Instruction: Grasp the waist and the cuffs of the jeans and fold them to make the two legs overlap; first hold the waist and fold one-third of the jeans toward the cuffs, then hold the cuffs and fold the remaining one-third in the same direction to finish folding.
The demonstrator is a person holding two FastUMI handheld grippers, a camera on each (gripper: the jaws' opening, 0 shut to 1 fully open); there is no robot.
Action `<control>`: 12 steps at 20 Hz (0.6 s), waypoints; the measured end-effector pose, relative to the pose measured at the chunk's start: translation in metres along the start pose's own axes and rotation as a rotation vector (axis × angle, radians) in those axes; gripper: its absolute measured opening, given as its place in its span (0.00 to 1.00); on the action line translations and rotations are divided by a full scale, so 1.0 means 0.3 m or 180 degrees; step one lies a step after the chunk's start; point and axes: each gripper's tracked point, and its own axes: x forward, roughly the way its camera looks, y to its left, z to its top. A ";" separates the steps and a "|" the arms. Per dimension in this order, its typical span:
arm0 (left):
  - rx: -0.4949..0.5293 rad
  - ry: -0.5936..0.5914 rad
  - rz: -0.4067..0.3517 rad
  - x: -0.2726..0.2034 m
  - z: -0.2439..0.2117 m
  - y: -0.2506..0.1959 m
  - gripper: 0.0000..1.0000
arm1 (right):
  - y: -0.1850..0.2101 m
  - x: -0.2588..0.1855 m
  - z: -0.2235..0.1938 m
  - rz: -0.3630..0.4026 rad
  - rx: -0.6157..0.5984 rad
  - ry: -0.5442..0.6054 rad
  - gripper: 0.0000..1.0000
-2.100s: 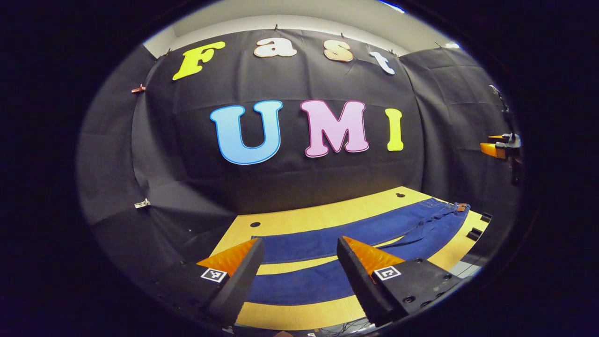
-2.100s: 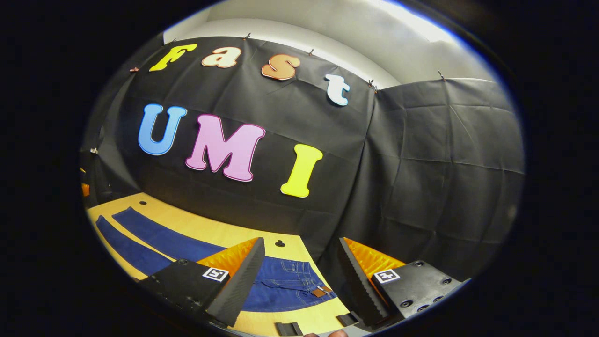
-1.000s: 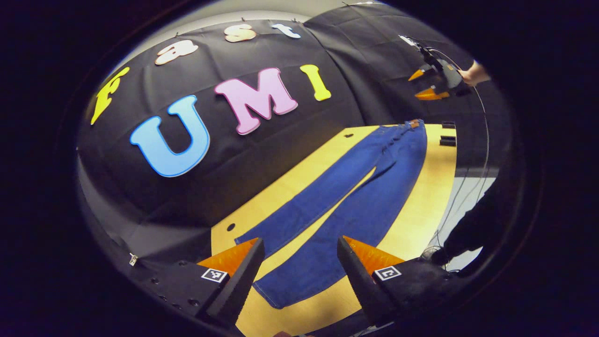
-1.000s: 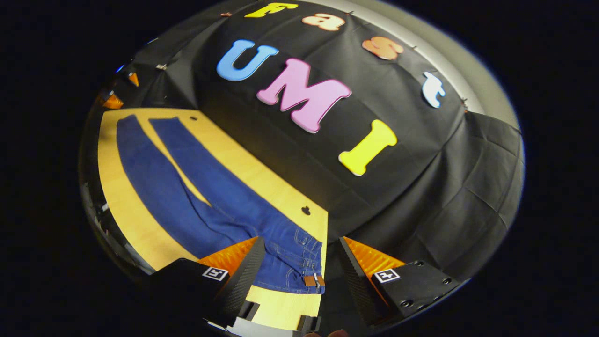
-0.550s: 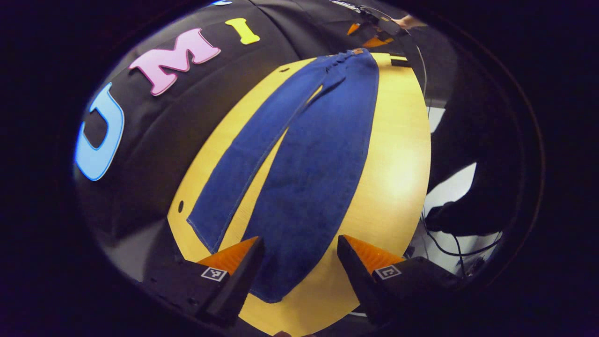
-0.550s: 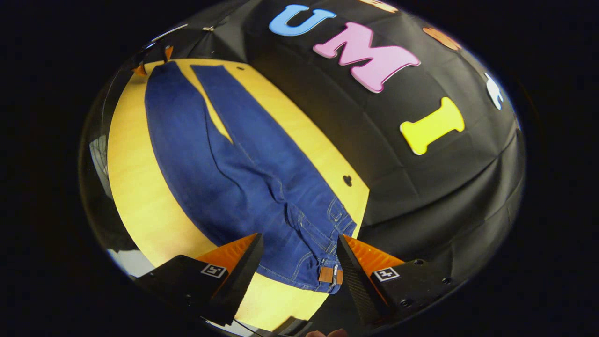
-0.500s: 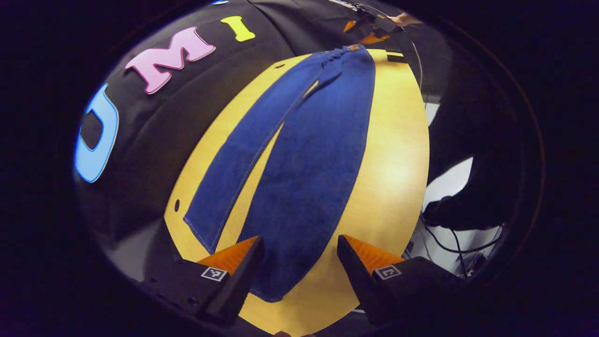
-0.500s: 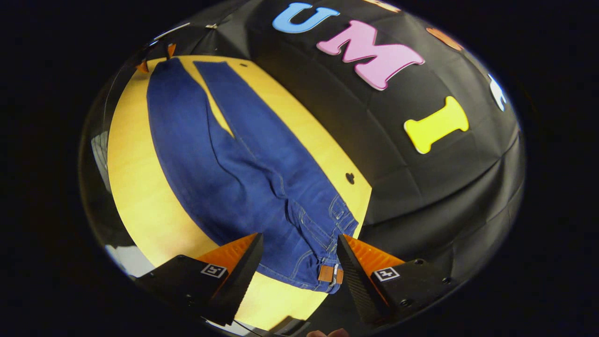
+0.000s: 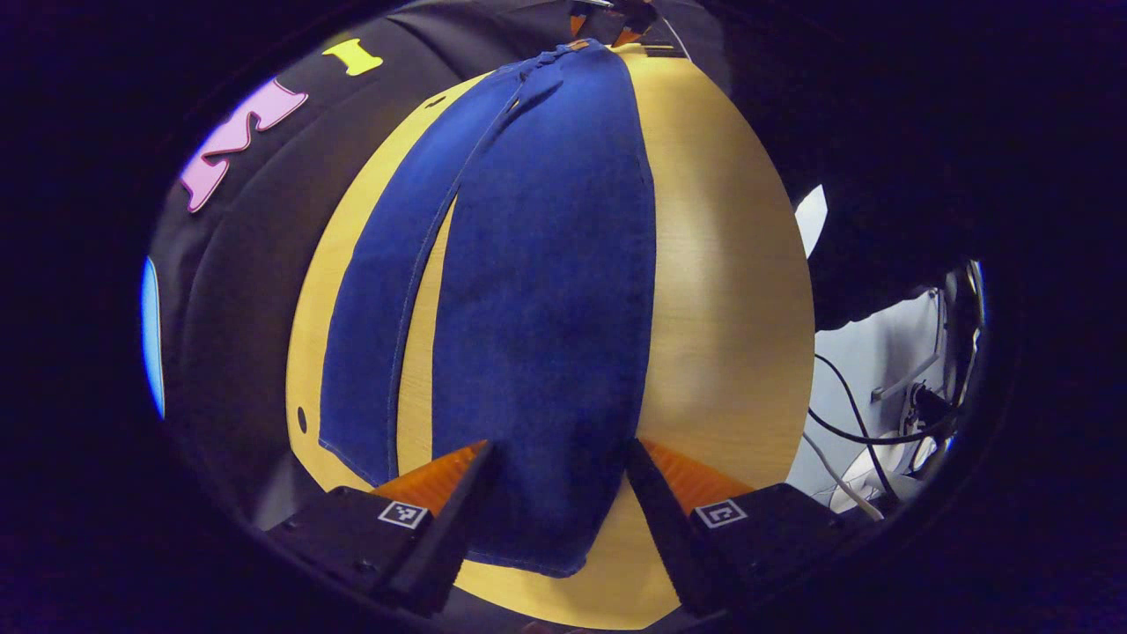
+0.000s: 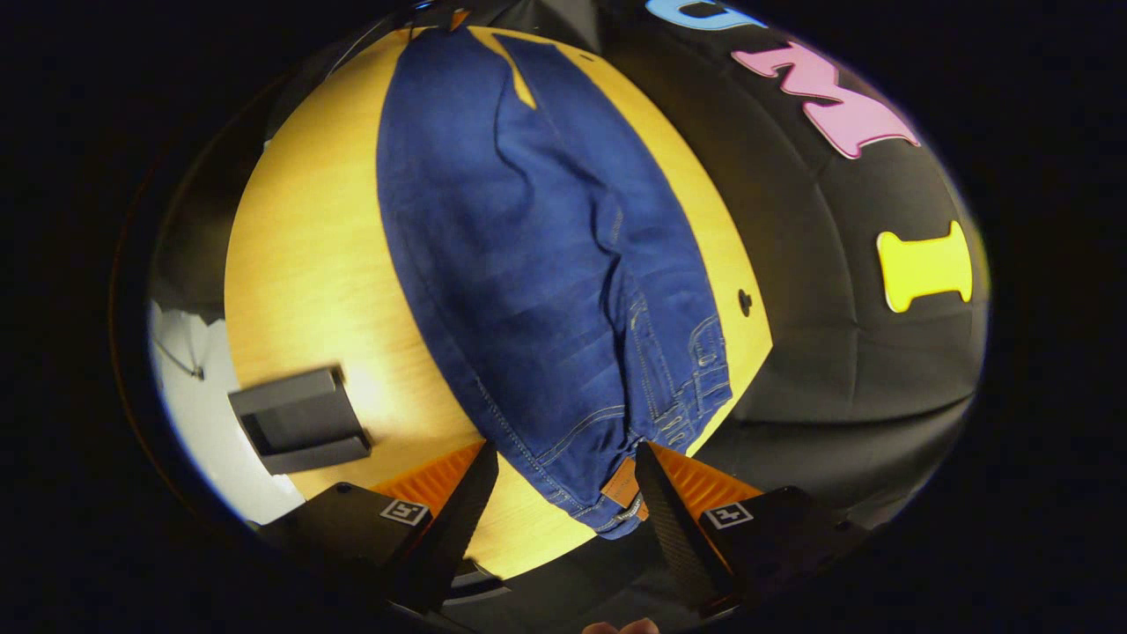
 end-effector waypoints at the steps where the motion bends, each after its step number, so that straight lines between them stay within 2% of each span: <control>1: 0.0038 0.0009 -0.0037 0.003 -0.003 -0.001 0.95 | 0.016 0.016 -0.010 0.0061 -0.0116 0.0008 0.97; 2: 0.0068 0.0017 -0.0074 0.003 -0.006 -0.003 0.95 | 0.017 0.024 -0.019 0.0083 -0.0234 0.0026 0.97; 3: 0.0104 0.0043 -0.0106 0.003 -0.008 -0.003 0.95 | 0.007 0.028 -0.003 0.0090 -0.0279 -0.0017 0.89; 6: 0.0070 0.0049 -0.0191 0.009 0.008 0.002 0.92 | 0.029 0.063 -0.019 0.0303 -0.0143 0.0108 0.90; 7: 0.0034 0.0061 -0.0165 0.016 0.016 0.014 0.87 | 0.043 0.070 -0.015 0.0356 -0.0112 0.0167 0.75; 8: -0.0021 0.0092 -0.0117 0.025 0.019 0.025 0.84 | 0.041 0.066 0.010 0.0332 -0.0213 0.0122 0.65; 9: -0.0066 0.0081 -0.0055 0.032 0.031 0.041 0.72 | 0.046 0.076 0.016 0.0336 -0.0299 0.0123 0.54; 11: -0.0066 0.0030 -0.0027 0.057 0.046 0.036 0.58 | 0.067 0.083 0.010 0.0347 -0.0399 0.0120 0.44; 12: -0.0002 0.0014 -0.0004 0.072 0.052 0.030 0.42 | 0.071 0.086 0.002 0.0334 -0.0384 0.0144 0.38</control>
